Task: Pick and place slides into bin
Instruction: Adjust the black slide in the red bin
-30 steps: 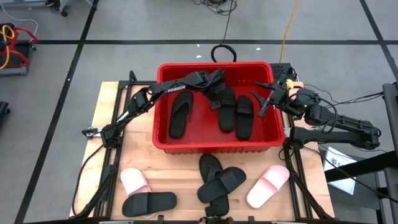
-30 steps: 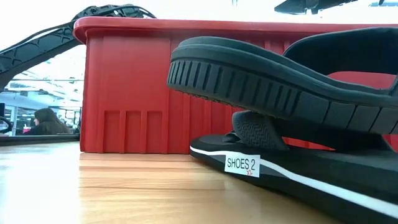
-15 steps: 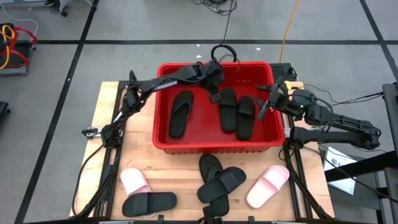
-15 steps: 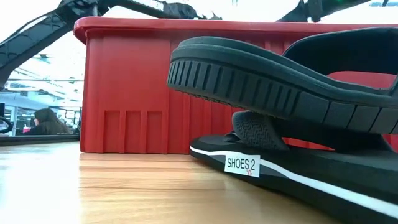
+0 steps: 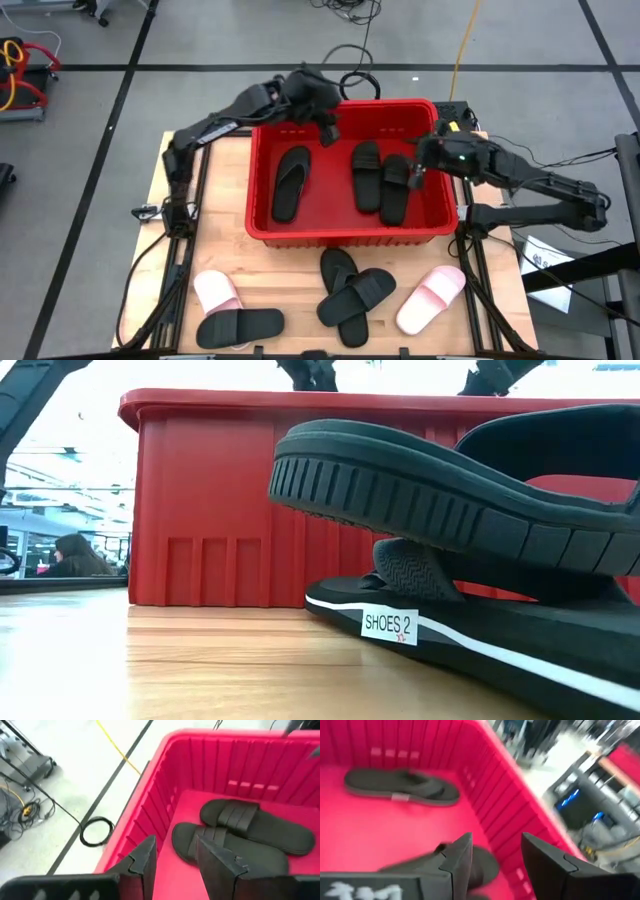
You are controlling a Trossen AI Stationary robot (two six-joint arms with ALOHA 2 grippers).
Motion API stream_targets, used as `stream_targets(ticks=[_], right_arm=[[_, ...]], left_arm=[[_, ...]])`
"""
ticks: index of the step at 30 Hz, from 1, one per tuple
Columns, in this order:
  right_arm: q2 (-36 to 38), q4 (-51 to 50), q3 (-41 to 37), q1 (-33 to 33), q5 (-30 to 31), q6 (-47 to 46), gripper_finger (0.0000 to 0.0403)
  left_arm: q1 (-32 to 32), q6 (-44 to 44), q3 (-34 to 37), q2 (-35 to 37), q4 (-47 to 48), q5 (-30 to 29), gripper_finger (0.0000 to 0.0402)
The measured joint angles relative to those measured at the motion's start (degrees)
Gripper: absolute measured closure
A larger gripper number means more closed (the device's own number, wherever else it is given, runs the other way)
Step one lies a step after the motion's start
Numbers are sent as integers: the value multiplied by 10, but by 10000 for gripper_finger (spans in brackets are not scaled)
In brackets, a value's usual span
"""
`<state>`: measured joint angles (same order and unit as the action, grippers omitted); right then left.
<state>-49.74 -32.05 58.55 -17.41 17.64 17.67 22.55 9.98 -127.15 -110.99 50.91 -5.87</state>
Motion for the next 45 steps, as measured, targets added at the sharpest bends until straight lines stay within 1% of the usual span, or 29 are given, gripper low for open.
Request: stream_targets(ticks=[3, 7, 9, 14, 25, 30, 36, 42, 45], right_arm=[[-50, -66, 29, -3, -34, -4, 243], [-109, -98, 37, -3, -103, -8, 243], [-136, -112, 37, -2, -109, -13, 243], [-193, -145, 37, -6, -104, -16, 243], [-297, -168, 36, -21, -101, -20, 244], [-335, -180, 36, -38, -59, -17, 245], [-361, -179, 36, -50, -55, 10, 246], [-364, -153, 33, -57, -53, 35, 247], [-364, -131, 22, -63, -28, 46, 247]], left_arm=[[-10, 0, 0, 27, 4, -4, 268], [-21, 3, 0, 57, 3, -7, 268], [-25, 3, 0, 65, 1, -8, 268], [-37, 3, 0, 76, 2, -15, 268], [-47, 3, 0, 77, 20, -23, 268], [-47, 3, 0, 77, 22, -23, 268], [-47, 3, 0, 77, 22, -23, 268], [-47, 3, 0, 77, 22, -23, 268], [-47, 4, 0, 77, 22, -23, 268]])
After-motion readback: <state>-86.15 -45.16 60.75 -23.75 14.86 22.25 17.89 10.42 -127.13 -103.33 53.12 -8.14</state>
